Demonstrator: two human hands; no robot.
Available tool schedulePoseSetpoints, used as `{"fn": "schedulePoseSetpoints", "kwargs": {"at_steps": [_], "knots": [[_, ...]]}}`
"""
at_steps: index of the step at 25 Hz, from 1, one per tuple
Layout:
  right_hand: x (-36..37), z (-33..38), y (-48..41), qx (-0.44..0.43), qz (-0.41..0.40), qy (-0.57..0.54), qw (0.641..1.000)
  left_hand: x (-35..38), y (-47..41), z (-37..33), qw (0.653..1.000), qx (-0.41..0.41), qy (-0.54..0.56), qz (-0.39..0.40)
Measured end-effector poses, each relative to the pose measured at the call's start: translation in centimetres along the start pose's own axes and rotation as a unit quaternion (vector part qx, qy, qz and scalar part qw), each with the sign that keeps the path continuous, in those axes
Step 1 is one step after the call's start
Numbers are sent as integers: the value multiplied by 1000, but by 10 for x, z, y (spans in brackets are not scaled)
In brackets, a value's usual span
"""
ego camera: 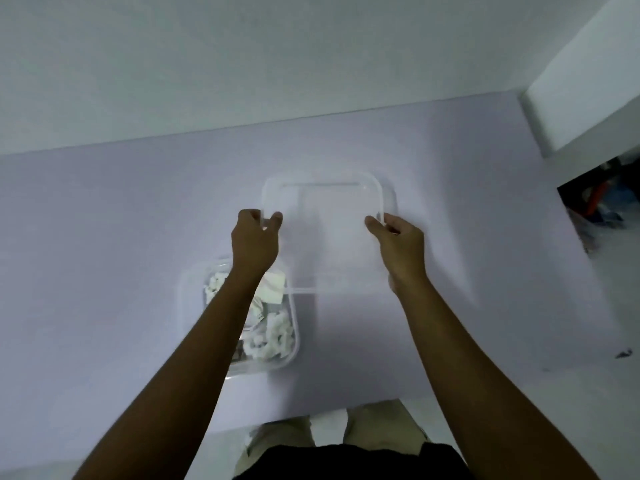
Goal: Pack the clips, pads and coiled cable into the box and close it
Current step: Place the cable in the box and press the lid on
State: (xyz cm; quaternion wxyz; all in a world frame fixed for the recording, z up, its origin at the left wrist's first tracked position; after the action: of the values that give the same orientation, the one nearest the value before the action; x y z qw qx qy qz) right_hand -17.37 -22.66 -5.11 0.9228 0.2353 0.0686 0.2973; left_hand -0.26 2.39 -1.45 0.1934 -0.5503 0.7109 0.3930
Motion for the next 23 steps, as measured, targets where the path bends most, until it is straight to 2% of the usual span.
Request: {"fn": "schedulePoseSetpoints", "kwargs": {"at_steps": [3, 6, 10, 15, 23], "knots": [[47, -51, 48, 8, 32, 40, 999, -49, 20, 72, 999, -14, -26, -21], [87, -93, 83, -12, 70, 128, 989, -82, 32, 133, 998, -27, -45, -36], [103, -108, 109, -79, 65, 232, 967, -91, 41, 186, 998, -41, -48, -25], [120, -112, 127, -107, 63, 273, 954, -94, 46, 210, 998, -37, -43, -36], [120, -126, 125, -90, 63, 287, 951, -81, 46, 225, 996, -68, -57, -18]]}}
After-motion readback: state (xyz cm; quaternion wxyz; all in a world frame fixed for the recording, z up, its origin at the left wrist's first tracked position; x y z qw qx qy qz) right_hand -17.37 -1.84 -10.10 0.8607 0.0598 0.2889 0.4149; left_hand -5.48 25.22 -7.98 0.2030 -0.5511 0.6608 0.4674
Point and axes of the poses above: each hand's wrist, its own y-axis away from the middle knuckle, its own x-axis out of the palm, z = x × y, the point moved 10 cm from there along -y, towards the middle knuckle, and after that the axes turned 12 degrees about -y, right-handed, at the moved point
